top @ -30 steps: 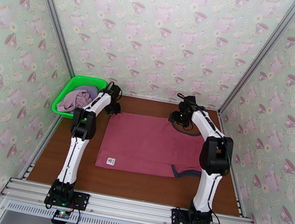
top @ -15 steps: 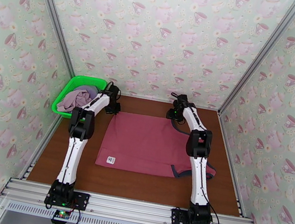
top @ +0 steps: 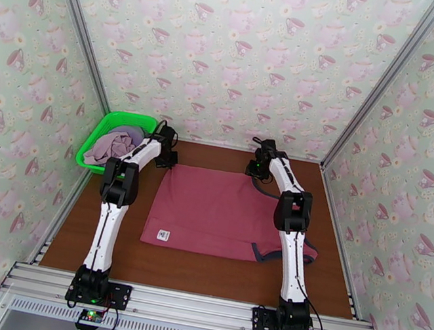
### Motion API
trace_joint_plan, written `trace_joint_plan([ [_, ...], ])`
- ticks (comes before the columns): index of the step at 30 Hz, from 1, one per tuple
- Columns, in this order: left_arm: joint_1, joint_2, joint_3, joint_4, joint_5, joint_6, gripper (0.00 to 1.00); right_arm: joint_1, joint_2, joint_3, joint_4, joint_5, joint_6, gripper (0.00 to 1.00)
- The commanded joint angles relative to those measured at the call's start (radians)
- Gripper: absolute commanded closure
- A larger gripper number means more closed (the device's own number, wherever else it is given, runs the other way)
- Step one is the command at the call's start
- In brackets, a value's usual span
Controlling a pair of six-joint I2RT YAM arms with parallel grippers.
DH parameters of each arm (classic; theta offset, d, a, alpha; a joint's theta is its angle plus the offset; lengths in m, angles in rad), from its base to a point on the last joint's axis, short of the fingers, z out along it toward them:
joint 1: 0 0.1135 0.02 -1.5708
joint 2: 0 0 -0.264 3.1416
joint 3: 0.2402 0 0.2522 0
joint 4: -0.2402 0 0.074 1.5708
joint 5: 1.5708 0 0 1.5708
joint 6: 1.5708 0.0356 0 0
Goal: Fold and stack the mixed laundry pile
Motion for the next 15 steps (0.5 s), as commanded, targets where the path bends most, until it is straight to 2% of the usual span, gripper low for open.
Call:
trace_joint_plan([
  [1, -0.006, 0.053, -0.053, -0.03, 0.019, -0.001, 1.0, 0.001, -0.026, -0.041, -0.027, -0.005, 0.018, 0.64],
  [5, -0.005, 0.053, -0.055, -0.026, 0.019, -0.003, 1.0, 0.0, -0.046, -0.067, -0.023, 0.013, 0.018, 0.64],
  [7, -0.005, 0.055, -0.056, -0.025, 0.019, -0.003, 1.0, -0.003, -0.054, -0.079, -0.021, 0.01, 0.025, 0.71],
  [12, -0.003, 0.051, -0.064, -0.014, 0.029, -0.008, 1.0, -0.007, -0.058, -0.084, -0.019, -0.013, 0.053, 0.95],
  [15, -0.002, 0.023, -0.094, 0.017, 0.047, -0.016, 1.0, -0.007, -0.065, -0.085, -0.015, -0.019, 0.064, 1.0],
])
